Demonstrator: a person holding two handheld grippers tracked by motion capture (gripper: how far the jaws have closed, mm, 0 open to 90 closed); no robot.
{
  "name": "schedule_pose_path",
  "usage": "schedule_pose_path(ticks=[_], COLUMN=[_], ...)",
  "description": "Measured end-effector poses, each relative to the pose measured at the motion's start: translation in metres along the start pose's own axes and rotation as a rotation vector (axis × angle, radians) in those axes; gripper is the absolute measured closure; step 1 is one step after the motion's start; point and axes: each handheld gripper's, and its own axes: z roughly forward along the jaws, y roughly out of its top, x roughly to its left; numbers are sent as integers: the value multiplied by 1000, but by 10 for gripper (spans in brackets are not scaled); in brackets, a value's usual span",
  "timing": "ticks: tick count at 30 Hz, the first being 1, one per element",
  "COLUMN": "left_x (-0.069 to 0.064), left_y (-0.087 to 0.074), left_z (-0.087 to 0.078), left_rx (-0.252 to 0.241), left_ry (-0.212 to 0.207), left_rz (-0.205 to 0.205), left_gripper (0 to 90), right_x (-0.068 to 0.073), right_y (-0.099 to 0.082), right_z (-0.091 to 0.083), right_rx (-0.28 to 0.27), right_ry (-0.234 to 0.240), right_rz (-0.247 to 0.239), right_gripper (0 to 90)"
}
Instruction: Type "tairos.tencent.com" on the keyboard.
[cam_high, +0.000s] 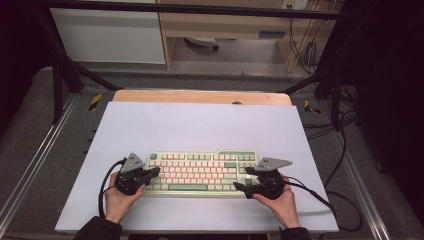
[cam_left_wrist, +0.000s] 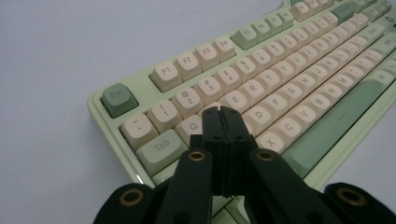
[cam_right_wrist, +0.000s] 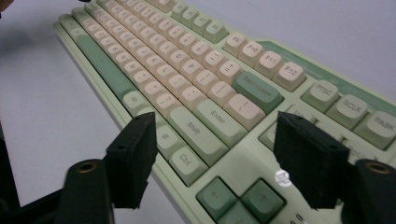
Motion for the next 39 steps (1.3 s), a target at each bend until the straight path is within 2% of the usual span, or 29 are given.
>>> schedule_pose_path(ticks=[9, 16, 22, 35, 39], left_x=[0, 0, -1, 0, 0], left_y=[0, 0, 0, 0, 0], left_z=[0, 1, 1, 1, 1], left_rx=[3, 4, 4, 4, 3], left_ry=[0, -2, -2, -3, -3], left_rz=[3, 4, 5, 5, 4], left_gripper=[895, 896, 896, 896, 896], right_x=[12, 18, 19, 23, 23], right_y=[15, 23, 29, 38, 40], right_z=[16, 25, 35, 55, 60], right_rx=[-6, -13, -29, -35, -42], right_ry=[20, 36, 37, 39, 47], right_rz=[-14, -18, 15, 39, 65], right_gripper=[531, 603, 697, 814, 844])
